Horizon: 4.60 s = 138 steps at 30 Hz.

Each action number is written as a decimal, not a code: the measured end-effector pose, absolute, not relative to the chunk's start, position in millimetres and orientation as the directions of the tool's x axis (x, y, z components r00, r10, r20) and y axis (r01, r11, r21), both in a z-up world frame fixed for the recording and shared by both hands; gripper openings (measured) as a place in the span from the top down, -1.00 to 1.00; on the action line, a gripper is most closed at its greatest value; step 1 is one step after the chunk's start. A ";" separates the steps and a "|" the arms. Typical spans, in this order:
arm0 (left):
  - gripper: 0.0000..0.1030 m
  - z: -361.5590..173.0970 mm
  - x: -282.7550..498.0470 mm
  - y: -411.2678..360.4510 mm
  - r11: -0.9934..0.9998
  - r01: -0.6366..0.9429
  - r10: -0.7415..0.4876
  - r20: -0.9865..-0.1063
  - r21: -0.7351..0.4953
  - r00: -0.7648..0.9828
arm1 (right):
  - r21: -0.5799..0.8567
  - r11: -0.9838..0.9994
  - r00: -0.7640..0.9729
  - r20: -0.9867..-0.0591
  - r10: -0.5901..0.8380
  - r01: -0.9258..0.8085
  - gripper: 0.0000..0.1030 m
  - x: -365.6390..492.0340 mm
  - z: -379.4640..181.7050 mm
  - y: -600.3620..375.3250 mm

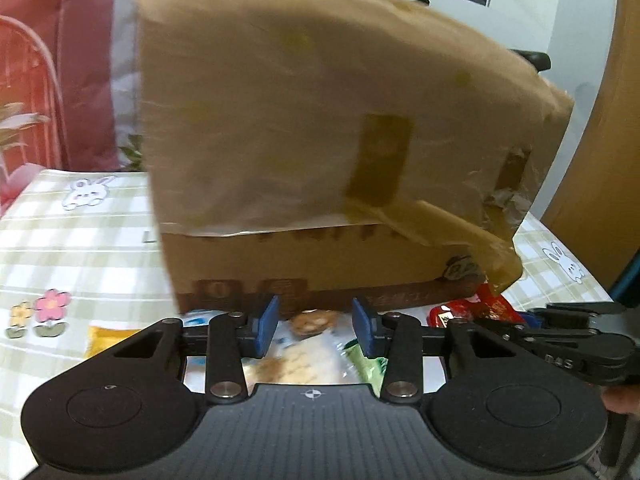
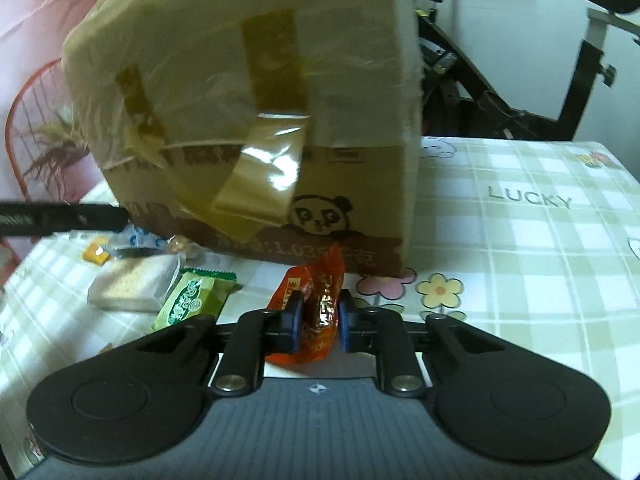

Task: Organize snacks
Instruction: 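Grasp the orange-wrapped candy with the right tool while the left reaches toward the snacks, then grasp a small brown snack with the left tool, carry both over the box and release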

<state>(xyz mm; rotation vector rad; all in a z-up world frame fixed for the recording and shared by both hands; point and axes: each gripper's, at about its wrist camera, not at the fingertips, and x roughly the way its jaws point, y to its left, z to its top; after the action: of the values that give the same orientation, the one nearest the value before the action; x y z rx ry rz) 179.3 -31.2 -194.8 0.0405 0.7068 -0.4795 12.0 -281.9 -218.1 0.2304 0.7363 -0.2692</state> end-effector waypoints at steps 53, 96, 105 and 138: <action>0.57 -224.6 171.5 -36.7 0.920 0.377 -0.347 -0.676 -0.110 0.650 | 0.195 0.923 0.776 -0.613 -0.149 0.331 0.63 -41.1 -182.3 -275.2; 0.48 -171.3 136.7 -34.7 0.906 0.411 -0.386 -0.583 -0.096 0.715 | 0.207 0.913 0.808 -0.560 -0.184 0.352 0.63 -53.7 -161.0 -275.3; 0.48 -116.6 121.0 -24.4 0.896 0.436 -0.424 -0.473 -0.090 0.773 | 0.173 0.918 0.853 -0.460 -0.246 0.358 0.63 -66.2 -113.6 -274.9; -0.21 -52.6 223.7 -36.5 0.916 0.392 -0.390 -0.404 -0.082 0.827 | 0.088 0.974 0.885 -0.442 -0.148 0.207 0.14 112.7 -60.3 -276.3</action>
<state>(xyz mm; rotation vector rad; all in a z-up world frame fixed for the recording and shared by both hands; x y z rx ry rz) 223.7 -36.5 -52.6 0.0045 0.4285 -0.4149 112.7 -276.3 -60.3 0.1340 0.4490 -0.1849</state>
